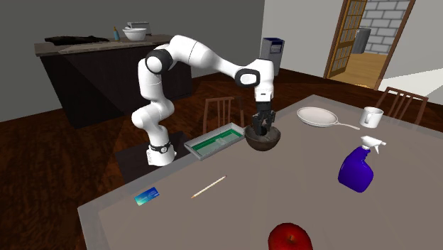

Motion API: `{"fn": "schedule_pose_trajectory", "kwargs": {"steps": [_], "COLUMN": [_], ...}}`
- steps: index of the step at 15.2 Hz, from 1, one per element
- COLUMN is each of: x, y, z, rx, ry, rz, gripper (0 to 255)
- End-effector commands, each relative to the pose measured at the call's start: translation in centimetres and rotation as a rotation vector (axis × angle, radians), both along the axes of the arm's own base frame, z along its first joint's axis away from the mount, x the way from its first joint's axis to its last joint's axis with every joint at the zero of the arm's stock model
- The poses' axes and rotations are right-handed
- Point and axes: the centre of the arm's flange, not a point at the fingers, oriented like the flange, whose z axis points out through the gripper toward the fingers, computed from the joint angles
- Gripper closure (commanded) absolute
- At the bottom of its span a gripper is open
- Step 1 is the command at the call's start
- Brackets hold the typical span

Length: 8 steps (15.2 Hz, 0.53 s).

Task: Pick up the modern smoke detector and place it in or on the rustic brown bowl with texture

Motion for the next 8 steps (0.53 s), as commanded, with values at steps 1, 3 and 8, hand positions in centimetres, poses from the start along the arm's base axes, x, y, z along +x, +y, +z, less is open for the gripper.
{"fn": "schedule_pose_trajectory", "kwargs": {"steps": [1,3,8], "x": [0.0,0.0,-0.3], "y": [0.0,0.0,0.1], "z": [0.0,0.0,1.3], "rx": [0.0,0.0,0.0], "ry": [0.0,0.0,0.0], "rz": [0.0,0.0,0.0], "gripper": [255,0,0]}}
